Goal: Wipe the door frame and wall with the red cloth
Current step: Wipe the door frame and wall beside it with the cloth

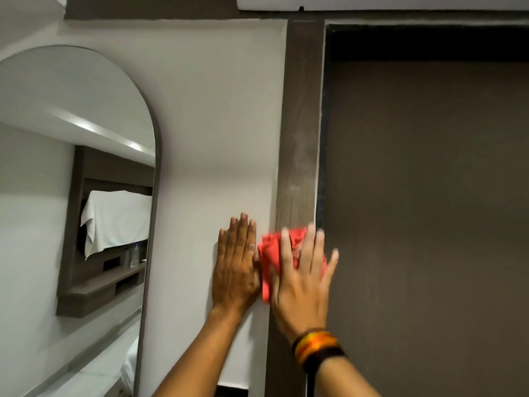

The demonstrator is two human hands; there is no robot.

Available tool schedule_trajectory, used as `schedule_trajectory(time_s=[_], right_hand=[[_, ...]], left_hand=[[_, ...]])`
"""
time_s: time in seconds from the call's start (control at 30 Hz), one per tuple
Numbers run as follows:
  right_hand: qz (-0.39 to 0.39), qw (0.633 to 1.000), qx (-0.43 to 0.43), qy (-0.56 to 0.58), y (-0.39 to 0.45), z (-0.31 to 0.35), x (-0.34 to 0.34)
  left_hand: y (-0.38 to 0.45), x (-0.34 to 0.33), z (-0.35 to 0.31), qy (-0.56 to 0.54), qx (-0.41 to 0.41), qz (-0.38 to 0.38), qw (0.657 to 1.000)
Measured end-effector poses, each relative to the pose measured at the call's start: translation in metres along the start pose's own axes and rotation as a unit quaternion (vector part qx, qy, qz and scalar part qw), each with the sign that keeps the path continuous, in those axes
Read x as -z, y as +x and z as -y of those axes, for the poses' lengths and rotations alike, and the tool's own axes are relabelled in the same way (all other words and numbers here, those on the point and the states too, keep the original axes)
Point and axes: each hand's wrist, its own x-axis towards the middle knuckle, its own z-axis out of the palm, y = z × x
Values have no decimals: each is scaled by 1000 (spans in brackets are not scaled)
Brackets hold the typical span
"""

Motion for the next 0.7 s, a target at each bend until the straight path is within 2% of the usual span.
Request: schedule_trajectory(time_s=[0.1, 0.17, 0.23, 0.3, 0.5, 0.57, 0.7], right_hand=[[-39, 999, 23, 2, 127, 0, 33], [-37, 999, 15, 16, 209, 2, 58], [-32, 999, -1, 17, 257, 4, 75], [-43, 999, -5, 19, 260, 5, 76], [-58, 998, -23, 9, 140, 7, 42], [-47, 999, -16, 15, 162, 5, 49], [-49, 999, -5, 19, 267, 9, 87]], left_hand=[[1, -3, 0, 15, -10, -21, 1000], [3, -2, 1, 18, -8, -29, 999], [2, -3, 1, 27, -9, -25, 999], [3, -3, 1, 33, -14, -24, 999], [6, 1, -1, 21, -17, -31, 999], [2, -1, -1, 19, -18, -30, 999], [6, -7, 4, 21, -23, -35, 999]])
